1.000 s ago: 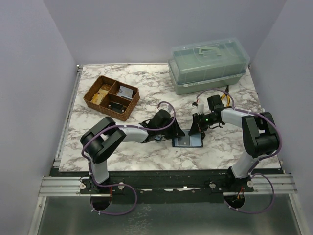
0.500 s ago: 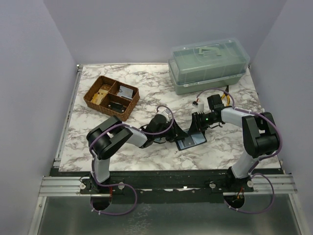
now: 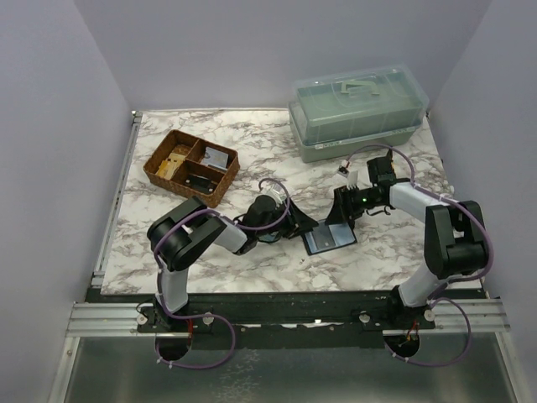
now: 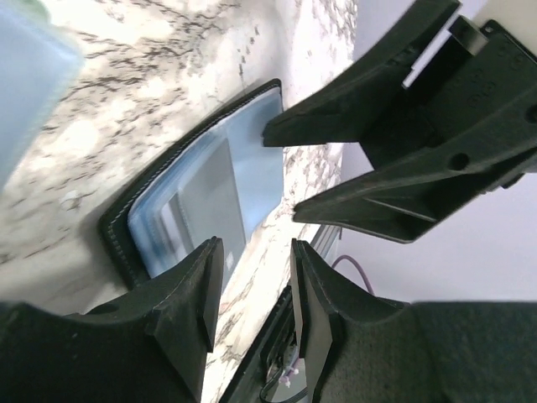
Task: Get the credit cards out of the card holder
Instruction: Remove the credit card from the card holder.
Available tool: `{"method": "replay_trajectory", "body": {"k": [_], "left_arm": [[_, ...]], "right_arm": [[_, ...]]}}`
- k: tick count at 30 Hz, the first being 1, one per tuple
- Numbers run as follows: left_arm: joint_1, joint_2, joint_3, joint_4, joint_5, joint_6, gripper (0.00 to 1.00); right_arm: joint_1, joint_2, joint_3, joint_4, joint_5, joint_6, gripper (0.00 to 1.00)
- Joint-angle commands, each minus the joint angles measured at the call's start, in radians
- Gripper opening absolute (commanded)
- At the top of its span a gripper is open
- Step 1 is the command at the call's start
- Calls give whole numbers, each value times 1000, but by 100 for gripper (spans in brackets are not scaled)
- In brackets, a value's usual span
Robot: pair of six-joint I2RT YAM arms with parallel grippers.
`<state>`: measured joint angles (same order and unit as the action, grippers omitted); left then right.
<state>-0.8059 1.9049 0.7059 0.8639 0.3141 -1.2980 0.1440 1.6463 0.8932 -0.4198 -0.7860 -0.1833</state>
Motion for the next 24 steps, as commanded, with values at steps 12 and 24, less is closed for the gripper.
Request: {"method": "replay_trajectory", "body": {"k": [12, 24], "left_arm": [[-5, -108, -2, -181, -78, -39, 56], [-31, -78, 45, -262, -91, 12, 55]], "right_arm": [[-7, 13, 20, -17, 24, 6, 36], [-193, -43, 16, -48, 91, -45, 69]]}}
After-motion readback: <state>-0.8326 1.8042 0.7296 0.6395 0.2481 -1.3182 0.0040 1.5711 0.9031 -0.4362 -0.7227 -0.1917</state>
